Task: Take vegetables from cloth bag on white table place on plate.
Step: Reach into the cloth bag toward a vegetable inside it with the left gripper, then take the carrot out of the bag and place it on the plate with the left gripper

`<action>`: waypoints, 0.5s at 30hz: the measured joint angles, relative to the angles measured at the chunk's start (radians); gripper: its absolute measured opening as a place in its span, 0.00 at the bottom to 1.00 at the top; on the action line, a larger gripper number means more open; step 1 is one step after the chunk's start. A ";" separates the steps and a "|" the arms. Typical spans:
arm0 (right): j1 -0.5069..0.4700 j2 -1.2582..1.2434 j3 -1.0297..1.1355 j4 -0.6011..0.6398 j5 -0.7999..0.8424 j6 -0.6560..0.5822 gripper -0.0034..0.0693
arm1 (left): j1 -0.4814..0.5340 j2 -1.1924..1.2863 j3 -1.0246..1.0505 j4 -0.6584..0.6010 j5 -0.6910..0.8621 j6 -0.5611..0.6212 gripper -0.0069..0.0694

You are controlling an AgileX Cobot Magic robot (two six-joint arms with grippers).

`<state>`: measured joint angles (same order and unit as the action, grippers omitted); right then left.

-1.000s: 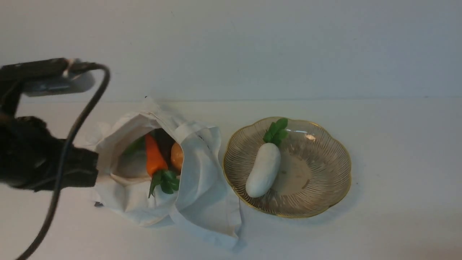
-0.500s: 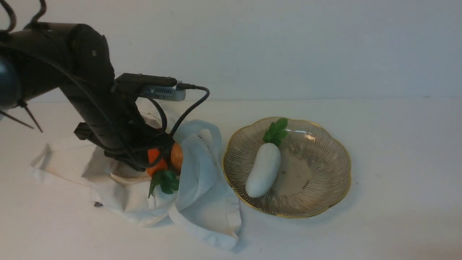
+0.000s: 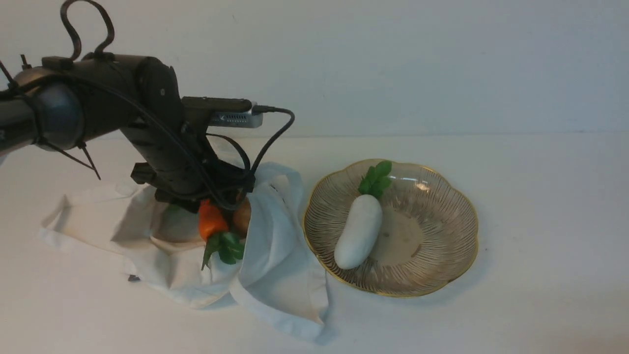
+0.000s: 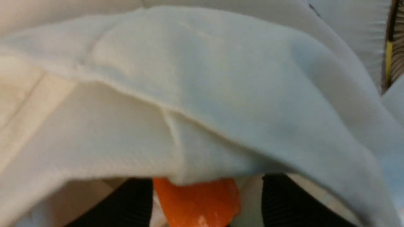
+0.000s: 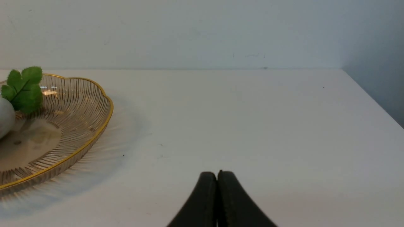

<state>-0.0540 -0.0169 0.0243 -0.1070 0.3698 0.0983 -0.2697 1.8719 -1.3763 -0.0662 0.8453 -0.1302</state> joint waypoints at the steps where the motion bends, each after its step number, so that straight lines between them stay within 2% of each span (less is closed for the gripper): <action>1: 0.000 0.000 0.000 0.000 0.000 0.000 0.03 | 0.000 0.009 0.000 0.011 -0.003 -0.016 0.77; 4: 0.000 0.000 0.000 0.000 0.000 0.000 0.03 | 0.000 0.044 0.000 0.036 -0.008 -0.068 0.85; 7: 0.000 0.000 0.000 0.000 0.000 0.000 0.03 | 0.000 0.058 0.000 0.040 -0.009 -0.083 0.84; 8: 0.000 0.000 0.000 0.000 0.000 0.000 0.03 | 0.000 0.058 0.000 0.040 -0.008 -0.085 0.81; 9: 0.000 0.000 0.000 0.000 0.000 0.000 0.03 | 0.000 0.057 0.000 0.040 -0.004 -0.086 0.69; 10: 0.000 0.000 0.000 0.000 0.000 0.000 0.03 | 0.000 0.052 0.000 0.040 0.004 -0.086 0.62; 11: 0.000 0.000 0.000 0.000 0.000 0.000 0.03 | 0.000 0.051 0.000 0.040 0.007 -0.086 0.60; 12: 0.000 0.000 0.000 0.000 0.000 0.000 0.03 | 0.000 0.039 -0.002 0.041 0.033 -0.086 0.50; 15: 0.000 0.000 0.000 0.000 0.000 0.000 0.03 | -0.001 0.005 -0.014 0.039 0.082 -0.085 0.51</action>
<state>-0.0540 -0.0169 0.0243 -0.1070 0.3698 0.0983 -0.2704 1.8766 -1.3904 -0.0269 0.9273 -0.2151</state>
